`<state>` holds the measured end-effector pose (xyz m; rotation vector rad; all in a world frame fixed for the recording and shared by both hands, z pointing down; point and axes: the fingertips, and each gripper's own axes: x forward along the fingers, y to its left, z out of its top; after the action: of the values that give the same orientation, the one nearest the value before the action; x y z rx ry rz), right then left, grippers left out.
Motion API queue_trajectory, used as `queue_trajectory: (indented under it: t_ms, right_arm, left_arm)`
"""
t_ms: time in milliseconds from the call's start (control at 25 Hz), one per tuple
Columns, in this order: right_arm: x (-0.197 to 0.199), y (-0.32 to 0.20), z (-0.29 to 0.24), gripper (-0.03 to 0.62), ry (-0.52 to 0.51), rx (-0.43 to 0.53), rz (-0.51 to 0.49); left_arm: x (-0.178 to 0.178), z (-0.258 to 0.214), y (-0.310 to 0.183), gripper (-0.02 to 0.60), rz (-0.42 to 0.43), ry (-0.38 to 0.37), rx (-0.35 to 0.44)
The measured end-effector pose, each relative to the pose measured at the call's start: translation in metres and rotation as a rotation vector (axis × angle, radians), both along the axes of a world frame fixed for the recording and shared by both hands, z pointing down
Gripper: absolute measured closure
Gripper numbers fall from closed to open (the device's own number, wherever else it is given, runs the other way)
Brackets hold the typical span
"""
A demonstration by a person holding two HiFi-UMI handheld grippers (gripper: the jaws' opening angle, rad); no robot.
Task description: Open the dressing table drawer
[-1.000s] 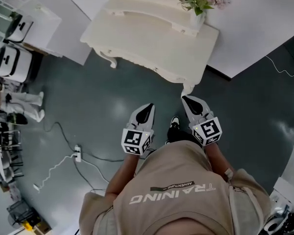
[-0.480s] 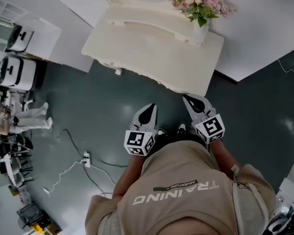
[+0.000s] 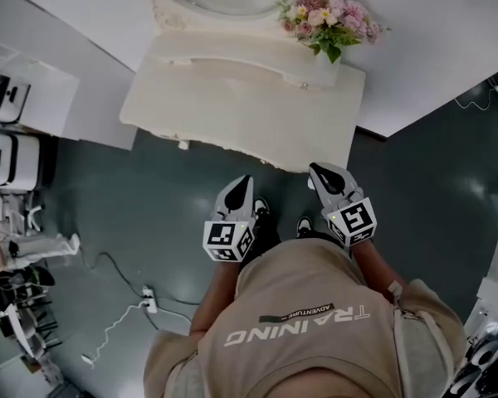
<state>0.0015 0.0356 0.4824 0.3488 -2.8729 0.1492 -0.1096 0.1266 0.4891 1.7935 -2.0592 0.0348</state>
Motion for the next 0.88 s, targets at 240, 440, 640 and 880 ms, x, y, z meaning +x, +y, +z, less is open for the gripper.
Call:
queue_trajectory:
  t_ms: [240, 440, 640, 880]
  right_arm:
    - [-0.049, -0.017, -0.014, 0.592, -0.008, 0.034, 0.114]
    - [-0.082, -0.030, -0.027, 0.592, -0.015, 0.068, 0.202]
    - [-0.092, -0.040, -0.024, 0.592, -0.005, 0.084, 0.321]
    - [-0.085, -0.044, -0.013, 0.592, 0.032, 0.083, 0.415]
  left_arm:
    - [-0.051, -0.017, -0.034, 0.563, 0.120, -0.062, 0.074]
    - [-0.077, -0.017, -0.057, 0.563, 0.219, -0.056, 0.086]
    - [-0.093, -0.005, -0.077, 0.563, 0.334, -0.064, 0.081]
    - [-0.096, 0.002, -0.090, 0.563, 0.404, -0.060, 0.079]
